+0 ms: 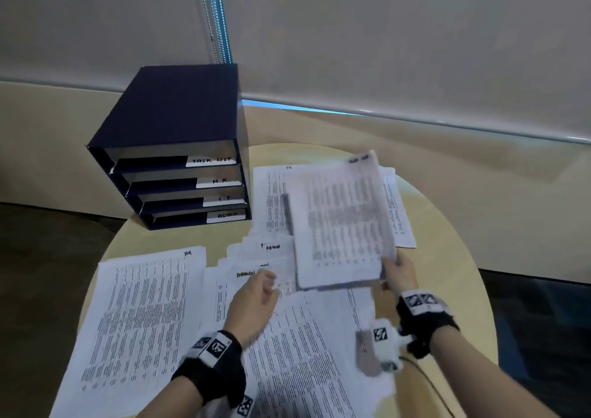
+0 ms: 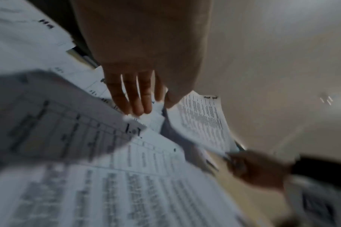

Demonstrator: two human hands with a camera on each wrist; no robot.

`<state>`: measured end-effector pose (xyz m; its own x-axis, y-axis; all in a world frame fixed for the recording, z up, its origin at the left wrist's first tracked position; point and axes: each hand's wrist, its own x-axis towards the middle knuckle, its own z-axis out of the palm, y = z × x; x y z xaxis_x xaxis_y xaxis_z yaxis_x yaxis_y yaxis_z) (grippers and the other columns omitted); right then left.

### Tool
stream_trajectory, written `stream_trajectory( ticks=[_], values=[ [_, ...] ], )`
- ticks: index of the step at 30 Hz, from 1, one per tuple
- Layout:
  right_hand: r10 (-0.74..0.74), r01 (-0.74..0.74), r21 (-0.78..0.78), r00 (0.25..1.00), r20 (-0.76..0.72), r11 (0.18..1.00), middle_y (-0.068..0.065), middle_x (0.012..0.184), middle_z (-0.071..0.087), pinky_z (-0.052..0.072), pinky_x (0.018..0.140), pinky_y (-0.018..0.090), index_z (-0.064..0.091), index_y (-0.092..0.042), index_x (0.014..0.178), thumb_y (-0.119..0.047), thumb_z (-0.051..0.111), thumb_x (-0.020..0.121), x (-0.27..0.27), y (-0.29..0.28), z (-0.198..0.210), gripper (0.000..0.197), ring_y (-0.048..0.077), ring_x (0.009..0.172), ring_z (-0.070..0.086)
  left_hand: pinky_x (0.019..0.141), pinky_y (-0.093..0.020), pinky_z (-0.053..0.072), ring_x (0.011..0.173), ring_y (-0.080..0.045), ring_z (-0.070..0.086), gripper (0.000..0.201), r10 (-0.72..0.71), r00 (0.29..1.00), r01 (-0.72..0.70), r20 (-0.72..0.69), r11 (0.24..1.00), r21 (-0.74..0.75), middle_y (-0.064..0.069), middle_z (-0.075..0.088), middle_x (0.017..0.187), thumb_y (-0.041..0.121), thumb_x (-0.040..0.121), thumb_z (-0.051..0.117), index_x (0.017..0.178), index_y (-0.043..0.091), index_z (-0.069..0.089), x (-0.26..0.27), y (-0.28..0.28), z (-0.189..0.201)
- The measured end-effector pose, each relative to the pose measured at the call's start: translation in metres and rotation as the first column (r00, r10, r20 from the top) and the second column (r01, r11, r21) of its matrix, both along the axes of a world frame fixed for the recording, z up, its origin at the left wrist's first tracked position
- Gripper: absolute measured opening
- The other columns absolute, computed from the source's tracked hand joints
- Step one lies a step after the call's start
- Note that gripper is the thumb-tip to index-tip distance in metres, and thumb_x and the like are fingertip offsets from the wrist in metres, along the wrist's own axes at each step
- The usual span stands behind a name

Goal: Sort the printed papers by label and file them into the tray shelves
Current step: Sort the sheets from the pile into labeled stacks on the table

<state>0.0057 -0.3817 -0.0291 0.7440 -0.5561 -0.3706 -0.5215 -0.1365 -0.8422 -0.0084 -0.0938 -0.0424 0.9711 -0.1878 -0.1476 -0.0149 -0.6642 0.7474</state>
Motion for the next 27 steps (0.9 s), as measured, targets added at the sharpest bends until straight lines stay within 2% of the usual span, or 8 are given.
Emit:
stream_trajectory(
  ticks=[3, 6, 11, 14, 18, 21, 24, 27],
  values=[
    [-0.051, 0.047, -0.062, 0.997, -0.052, 0.997, 0.012, 0.065, 0.052, 0.041, 0.048, 0.030, 0.051, -0.002, 0.121, -0.007, 0.041, 0.093, 0.031, -0.047, 0.003, 0.030, 0.024, 0.053, 0.047, 0.091, -0.024, 0.040, 0.107, -0.006, 0.045, 0.034, -0.314, 0.949, 0.289, 0.006, 0.880, 0.378, 0.015, 0.044, 0.118, 0.045, 0.093, 0.049, 0.124, 0.032, 0.042, -0.004, 0.010, -0.007],
    [-0.100, 0.094, -0.070, 0.991, -0.087, 0.993, 0.011, 0.060, 0.049, 0.034, 0.043, 0.023, 0.052, -0.003, 0.118, -0.004, 0.041, 0.092, 0.061, -0.078, 0.002, 0.028, 0.020, 0.048, 0.042, 0.090, -0.025, 0.037, 0.109, -0.008, 0.040, 0.048, -0.384, 0.923, 0.355, -0.031, 0.817, 0.455, 0.010, 0.041, 0.122, 0.049, 0.089, 0.053, 0.130, 0.028, 0.041, -0.003, 0.015, -0.012],
    [-0.084, 0.067, -0.102, 0.982, -0.169, 0.992, 0.011, 0.063, 0.051, 0.033, 0.045, 0.023, 0.053, -0.007, 0.106, -0.004, 0.042, 0.093, 0.096, -0.092, 0.003, 0.017, 0.019, 0.048, 0.044, 0.087, -0.023, 0.041, 0.103, -0.007, 0.044, 0.042, -0.358, 0.934, 0.324, -0.003, 0.842, 0.431, 0.011, 0.043, 0.119, 0.042, 0.090, 0.057, 0.128, 0.028, 0.042, -0.005, 0.014, -0.012],
    [-0.074, 0.051, -0.121, 0.979, -0.191, 0.991, 0.018, 0.084, 0.062, 0.042, 0.052, 0.030, 0.053, -0.005, 0.114, 0.003, 0.048, 0.088, 0.105, -0.094, 0.008, 0.028, 0.027, 0.066, 0.056, 0.080, -0.022, 0.041, 0.096, -0.006, 0.047, 0.033, -0.356, 0.934, 0.334, -0.025, 0.849, 0.410, 0.011, 0.049, 0.113, 0.038, 0.092, 0.057, 0.121, 0.028, 0.046, -0.004, 0.013, -0.009],
    [-0.142, 0.108, -0.216, 0.978, -0.151, 0.970, 0.024, 0.132, 0.043, 0.049, 0.088, 0.049, 0.031, -0.010, 0.142, -0.007, 0.045, 0.090, 0.097, -0.078, 0.016, 0.054, 0.041, 0.097, 0.058, 0.052, -0.018, 0.040, 0.060, -0.006, 0.050, 0.012, -0.178, 0.972, 0.195, -0.151, 0.975, 0.109, 0.006, 0.060, 0.092, 0.021, 0.088, 0.065, 0.096, 0.024, 0.058, 0.003, 0.014, -0.007],
    [0.130, -0.140, -0.365, 0.990, -0.052, 0.920, 0.022, 0.135, 0.042, 0.039, 0.095, 0.038, 0.047, -0.008, 0.132, -0.013, 0.050, 0.092, 0.062, -0.040, 0.021, 0.040, 0.036, 0.111, 0.052, 0.048, -0.023, 0.038, 0.055, -0.012, 0.044, 0.012, -0.087, 0.958, 0.061, -0.272, 0.993, -0.102, 0.003, 0.051, 0.070, 0.009, 0.081, 0.073, 0.088, 0.012, 0.063, 0.008, 0.018, -0.003],
    [0.437, -0.422, -0.203, 0.899, 0.030, 0.883, 0.010, 0.105, 0.066, 0.047, 0.080, 0.028, 0.065, -0.020, 0.099, -0.013, 0.058, 0.089, 0.009, 0.007, 0.010, 0.014, 0.024, 0.093, 0.061, 0.053, -0.024, 0.041, 0.055, -0.012, 0.046, 0.018, -0.117, 0.941, 0.076, -0.319, 0.987, -0.141, 0.002, 0.050, 0.064, 0.007, 0.078, 0.078, 0.087, 0.002, 0.063, 0.017, 0.019, 0.003],
    [0.612, -0.612, -0.047, 0.791, -0.025, 0.789, -0.002, 0.095, 0.065, 0.053, 0.076, 0.029, 0.060, -0.024, 0.094, -0.024, 0.065, 0.085, -0.042, 0.053, -0.001, 0.010, 0.015, 0.085, 0.062, 0.055, -0.024, 0.042, 0.051, -0.012, 0.046, 0.019, -0.138, 0.930, 0.075, -0.341, 0.979, -0.191, 0.001, 0.047, 0.057, 0.004, 0.077, 0.078, 0.083, -0.001, 0.061, 0.022, 0.016, 0.007]
  ],
)
